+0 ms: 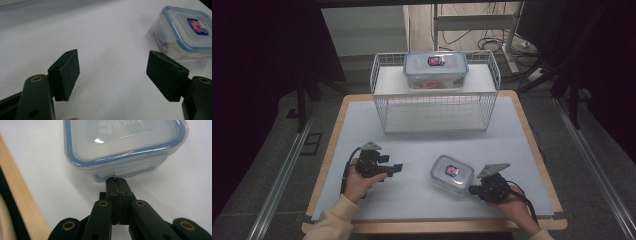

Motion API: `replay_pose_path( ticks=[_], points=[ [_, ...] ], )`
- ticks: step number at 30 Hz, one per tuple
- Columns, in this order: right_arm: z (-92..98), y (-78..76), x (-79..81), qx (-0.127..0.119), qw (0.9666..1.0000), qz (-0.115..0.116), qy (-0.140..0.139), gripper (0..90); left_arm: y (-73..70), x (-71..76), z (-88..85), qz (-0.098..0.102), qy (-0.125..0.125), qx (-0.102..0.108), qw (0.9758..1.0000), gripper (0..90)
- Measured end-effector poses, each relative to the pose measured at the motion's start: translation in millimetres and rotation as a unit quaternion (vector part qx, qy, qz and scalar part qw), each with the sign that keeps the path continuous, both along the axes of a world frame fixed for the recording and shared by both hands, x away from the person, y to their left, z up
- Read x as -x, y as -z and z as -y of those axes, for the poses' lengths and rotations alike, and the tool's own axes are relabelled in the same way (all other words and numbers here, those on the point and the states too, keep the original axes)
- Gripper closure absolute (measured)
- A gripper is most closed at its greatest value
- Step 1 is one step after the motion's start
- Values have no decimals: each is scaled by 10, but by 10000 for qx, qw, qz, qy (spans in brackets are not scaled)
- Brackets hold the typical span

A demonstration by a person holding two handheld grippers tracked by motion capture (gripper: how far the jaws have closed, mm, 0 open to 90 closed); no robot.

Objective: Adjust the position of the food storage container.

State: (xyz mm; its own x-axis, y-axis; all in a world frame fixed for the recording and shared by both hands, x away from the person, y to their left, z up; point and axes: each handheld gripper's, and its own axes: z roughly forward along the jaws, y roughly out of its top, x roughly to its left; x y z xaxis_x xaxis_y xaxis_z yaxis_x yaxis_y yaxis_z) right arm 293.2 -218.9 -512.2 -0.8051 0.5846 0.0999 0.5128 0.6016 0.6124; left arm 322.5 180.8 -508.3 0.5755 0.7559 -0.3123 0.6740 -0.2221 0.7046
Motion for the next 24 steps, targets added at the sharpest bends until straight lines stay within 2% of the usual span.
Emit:
replay_pose_path(
  ticks=[9, 16, 19, 24],
  points=[
    [-305, 5, -223, -41, 9999, 23, -99, 896, 2, 0, -7, 6, 1, 17, 10000, 263],
    [-442, 19, -331, -84, 9999, 65, -81, 896, 5, 0, -3, 1, -19, 35, 10000, 262],
    [-428, 13, -334, -125, 9999, 83, -46, 897, 6, 3, -7, 3, -21, 36, 10000, 262],
    [-362, -75, -208, -272, 9996, 89, -49, 897, 8, 5, -15, 11, -19, 33, 10000, 262]
  ],
)
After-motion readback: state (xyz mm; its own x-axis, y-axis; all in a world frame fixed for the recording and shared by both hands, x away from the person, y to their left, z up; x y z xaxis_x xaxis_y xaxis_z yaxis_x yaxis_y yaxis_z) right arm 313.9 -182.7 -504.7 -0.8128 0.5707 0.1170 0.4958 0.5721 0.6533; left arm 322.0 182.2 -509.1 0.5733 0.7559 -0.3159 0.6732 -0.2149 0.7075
